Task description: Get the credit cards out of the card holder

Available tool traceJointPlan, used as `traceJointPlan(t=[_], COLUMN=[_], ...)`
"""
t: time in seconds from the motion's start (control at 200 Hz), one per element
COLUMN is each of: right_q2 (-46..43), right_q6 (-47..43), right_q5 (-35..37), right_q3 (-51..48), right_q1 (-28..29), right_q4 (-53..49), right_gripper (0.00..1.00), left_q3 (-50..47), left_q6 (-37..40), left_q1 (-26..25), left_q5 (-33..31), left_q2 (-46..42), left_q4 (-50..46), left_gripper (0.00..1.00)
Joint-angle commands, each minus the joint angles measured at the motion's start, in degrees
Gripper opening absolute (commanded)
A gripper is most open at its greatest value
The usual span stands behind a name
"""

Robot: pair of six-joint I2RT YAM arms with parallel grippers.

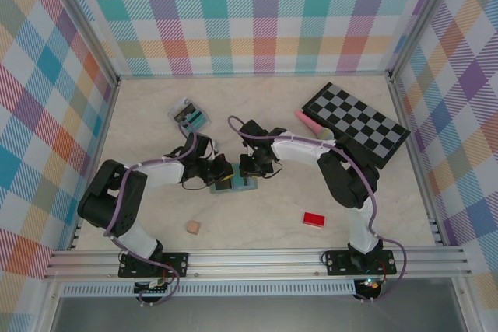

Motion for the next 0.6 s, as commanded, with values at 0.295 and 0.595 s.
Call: traceJointPlan(t=[0.295,0.595], right_q2=[1.61,-3.92], right_q6=[1.44,-0.11], right_q5=[0.74,-2.39], right_q3=[-1.14,-1.49], right_q1=[-0.65,-1.61], right_q4=[-2.97,0.26], right_gripper=[0.27,0.29], left_q3=[-1.36,0.57], left_q6=[4.42,7.00], left_q1=[1.05,1.36], left_q5=[-5.71,-9.12], left_q2=[-8.11,-17.25], left_q4=[-10.09,-16.27], left_gripper=[0.03,0.00])
